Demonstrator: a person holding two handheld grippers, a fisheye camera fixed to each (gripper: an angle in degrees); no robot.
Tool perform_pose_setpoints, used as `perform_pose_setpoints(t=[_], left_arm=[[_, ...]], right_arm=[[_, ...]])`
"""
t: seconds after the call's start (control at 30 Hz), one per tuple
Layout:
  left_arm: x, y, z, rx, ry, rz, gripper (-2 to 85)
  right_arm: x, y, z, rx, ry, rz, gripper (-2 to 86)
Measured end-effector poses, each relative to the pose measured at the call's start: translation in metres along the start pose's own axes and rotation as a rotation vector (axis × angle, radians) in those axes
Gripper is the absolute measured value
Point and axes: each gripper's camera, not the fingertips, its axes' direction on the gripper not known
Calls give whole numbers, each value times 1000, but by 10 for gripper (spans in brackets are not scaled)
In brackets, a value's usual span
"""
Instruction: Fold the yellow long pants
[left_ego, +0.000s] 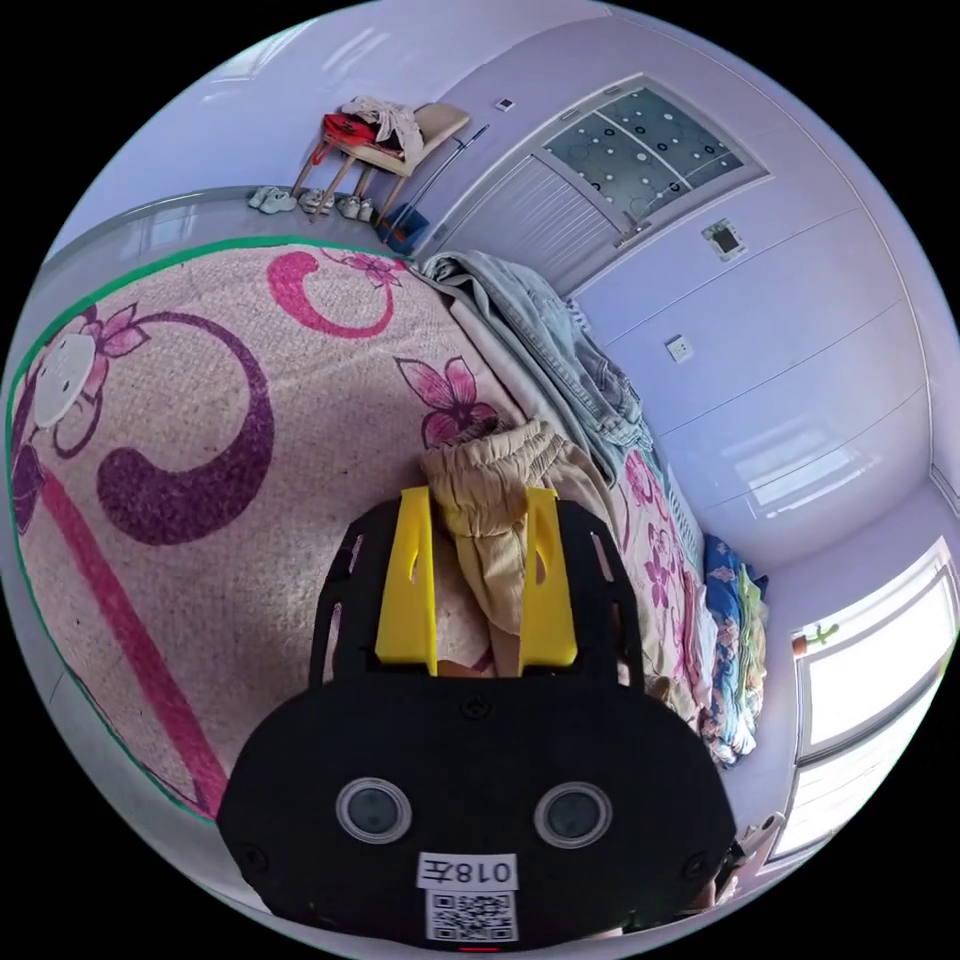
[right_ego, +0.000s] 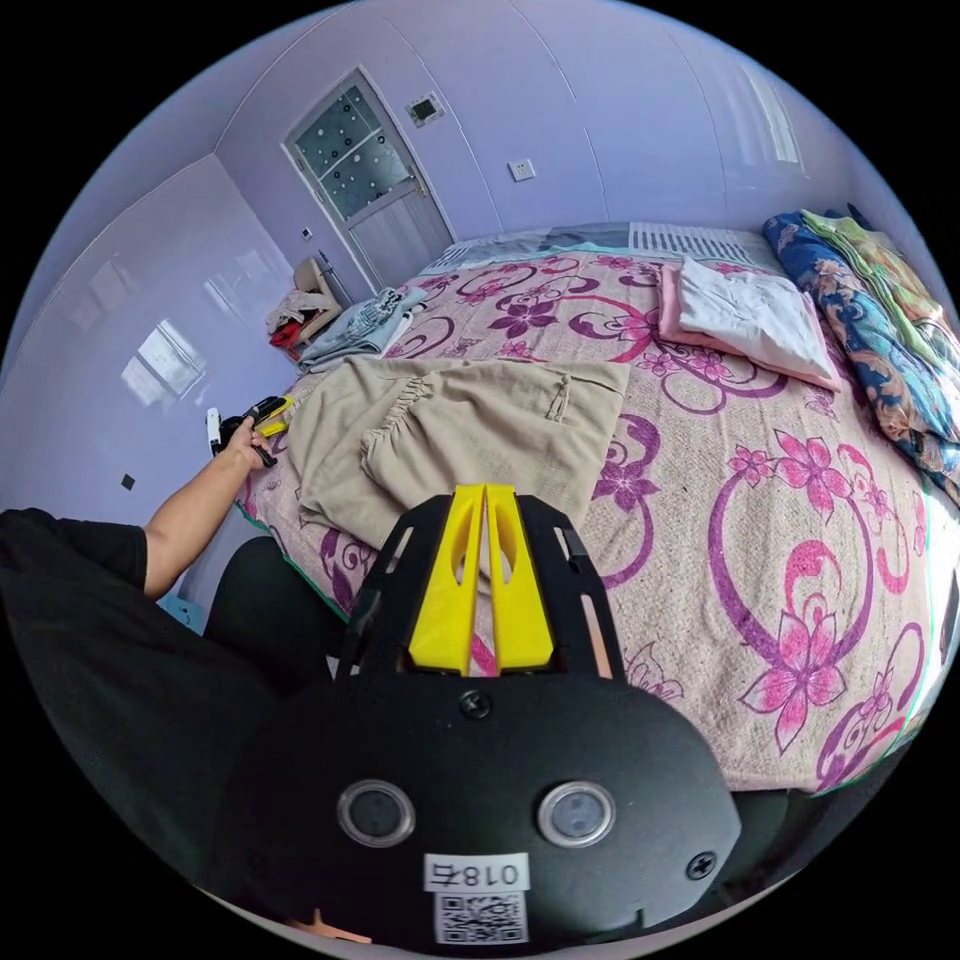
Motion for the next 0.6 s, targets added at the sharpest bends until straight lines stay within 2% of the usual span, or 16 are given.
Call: perform_pose_setpoints(t=[0.1,0.2,0.27,0.37,0.47,0.6], left_arm=[[12,0,-5,1,-1,-9,80],[15,9,-20,48,141,-86,61],[41,15,-34,67,168,-41,58],[119,29,-63,97,237,121,57],[238,62,-91,111,323,385,57],[423,175,-110,57,381,814,60]], right_arm=[[3,-3,-11,2,15,-2,-1],[8,-4,-25,29,4,10,-1],[10,-4,-33,46,-3,15,-1],[18,-2,-47,69,-12,29,-2],[30,3,-61,96,-30,58,-2],[49,11,-87,155,-42,112,-2]])
